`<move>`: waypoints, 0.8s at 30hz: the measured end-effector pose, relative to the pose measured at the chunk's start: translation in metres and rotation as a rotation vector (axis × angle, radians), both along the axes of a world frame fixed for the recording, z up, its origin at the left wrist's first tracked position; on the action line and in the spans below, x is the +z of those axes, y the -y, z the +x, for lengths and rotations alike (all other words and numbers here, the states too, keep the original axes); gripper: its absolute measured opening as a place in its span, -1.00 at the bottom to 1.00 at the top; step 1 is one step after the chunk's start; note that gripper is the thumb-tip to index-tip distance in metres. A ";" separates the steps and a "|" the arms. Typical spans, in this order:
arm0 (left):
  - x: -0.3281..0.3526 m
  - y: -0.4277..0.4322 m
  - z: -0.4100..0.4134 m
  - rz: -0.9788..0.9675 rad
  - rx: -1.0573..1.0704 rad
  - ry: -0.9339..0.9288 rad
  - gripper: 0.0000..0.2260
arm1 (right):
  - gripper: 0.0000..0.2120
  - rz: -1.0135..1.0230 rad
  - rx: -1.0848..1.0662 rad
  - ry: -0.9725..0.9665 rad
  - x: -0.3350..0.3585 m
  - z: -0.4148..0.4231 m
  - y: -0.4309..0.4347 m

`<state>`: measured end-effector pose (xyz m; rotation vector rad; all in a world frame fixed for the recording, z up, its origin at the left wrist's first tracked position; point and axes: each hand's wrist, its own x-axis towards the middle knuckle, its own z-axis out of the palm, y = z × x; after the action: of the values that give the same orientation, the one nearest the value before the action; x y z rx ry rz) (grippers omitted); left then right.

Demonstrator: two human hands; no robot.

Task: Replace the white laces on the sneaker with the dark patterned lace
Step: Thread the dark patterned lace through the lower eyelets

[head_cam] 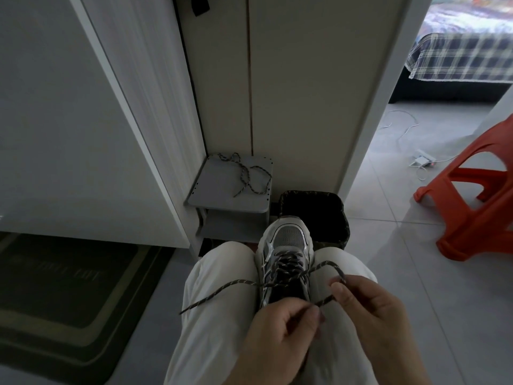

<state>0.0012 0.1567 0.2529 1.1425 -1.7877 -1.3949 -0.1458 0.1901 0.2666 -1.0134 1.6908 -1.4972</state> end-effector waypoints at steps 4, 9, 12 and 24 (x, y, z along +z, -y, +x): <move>0.002 0.004 0.006 -0.049 -0.005 0.027 -0.65 | -0.92 0.014 0.063 0.104 0.000 0.002 -0.001; 0.009 0.005 0.010 -0.070 -0.138 0.222 -0.68 | -0.84 0.129 0.233 0.054 -0.008 0.010 -0.006; 0.011 0.009 0.011 -0.213 -0.039 0.303 -0.61 | -0.79 0.159 0.071 -0.108 -0.015 0.002 -0.004; -0.009 0.027 -0.003 -0.689 0.023 0.636 -0.86 | -0.81 0.181 0.105 -0.672 -0.029 0.000 0.012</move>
<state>-0.0014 0.1294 0.2441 1.2611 -2.3956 -0.3056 -0.1461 0.1778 0.2378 -1.5891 2.1284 -0.9584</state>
